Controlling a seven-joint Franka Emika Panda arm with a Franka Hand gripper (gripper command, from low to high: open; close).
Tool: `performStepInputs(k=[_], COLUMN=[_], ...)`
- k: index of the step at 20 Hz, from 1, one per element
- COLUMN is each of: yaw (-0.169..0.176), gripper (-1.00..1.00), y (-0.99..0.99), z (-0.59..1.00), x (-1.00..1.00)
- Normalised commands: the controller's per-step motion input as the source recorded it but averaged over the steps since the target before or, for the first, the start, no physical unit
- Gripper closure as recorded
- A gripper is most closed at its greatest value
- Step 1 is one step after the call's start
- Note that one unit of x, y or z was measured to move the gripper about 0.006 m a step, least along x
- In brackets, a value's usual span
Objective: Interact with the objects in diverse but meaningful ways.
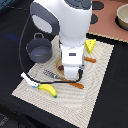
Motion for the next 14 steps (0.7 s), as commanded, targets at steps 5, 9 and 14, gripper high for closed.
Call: performStepInputs(k=[5, 9, 14], yaw=[0.017, 0.063, 0.072], gripper=[1.0, 1.0, 1.0], y=[0.12, 0.24, 0.26], z=[-0.22, 0.12, 0.05], x=[0.0, 0.17, 0.06])
